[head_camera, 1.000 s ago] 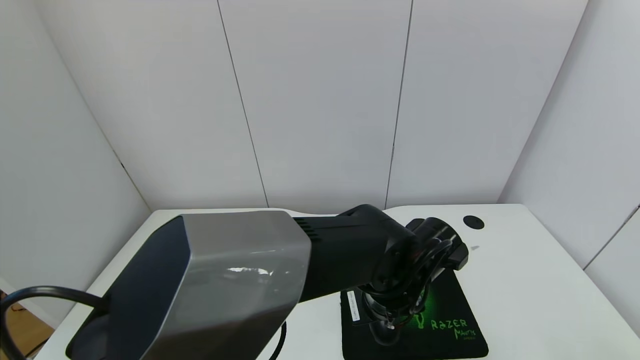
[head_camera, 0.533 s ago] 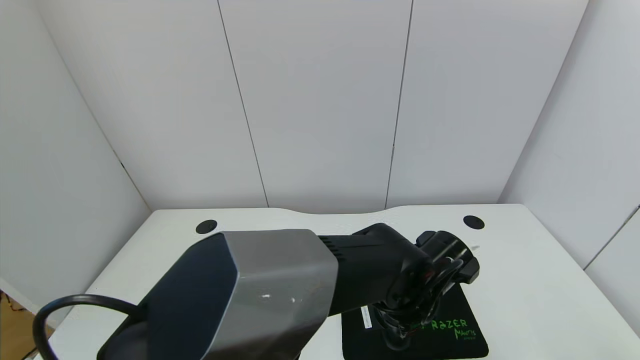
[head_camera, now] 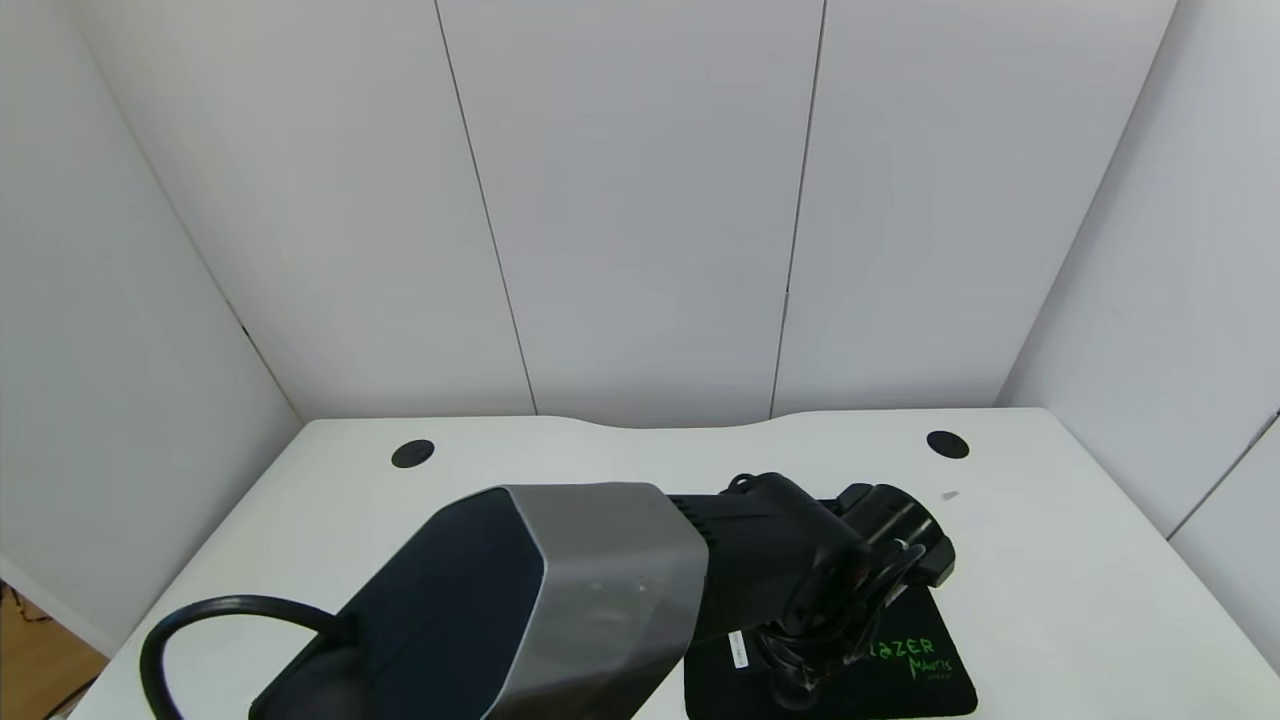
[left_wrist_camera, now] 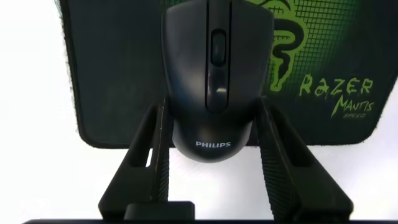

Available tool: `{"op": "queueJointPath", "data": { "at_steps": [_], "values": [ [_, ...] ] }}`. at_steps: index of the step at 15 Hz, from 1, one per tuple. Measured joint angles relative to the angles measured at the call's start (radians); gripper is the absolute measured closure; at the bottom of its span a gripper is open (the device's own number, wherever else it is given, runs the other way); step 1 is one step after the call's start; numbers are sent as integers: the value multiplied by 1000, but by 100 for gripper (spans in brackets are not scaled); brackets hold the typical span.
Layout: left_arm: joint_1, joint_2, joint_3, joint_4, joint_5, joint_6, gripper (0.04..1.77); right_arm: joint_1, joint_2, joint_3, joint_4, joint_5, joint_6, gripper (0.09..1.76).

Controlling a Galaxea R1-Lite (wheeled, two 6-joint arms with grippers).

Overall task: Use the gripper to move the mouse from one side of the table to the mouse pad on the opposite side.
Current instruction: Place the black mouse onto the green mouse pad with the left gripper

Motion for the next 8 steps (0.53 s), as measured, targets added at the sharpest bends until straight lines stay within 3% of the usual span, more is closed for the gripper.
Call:
{"op": "queueJointPath", "data": {
  "at_steps": [8],
  "values": [
    [2, 33, 0, -20, 56, 10, 94, 0, 0, 0, 0, 0, 0, 14]
  ]
}}
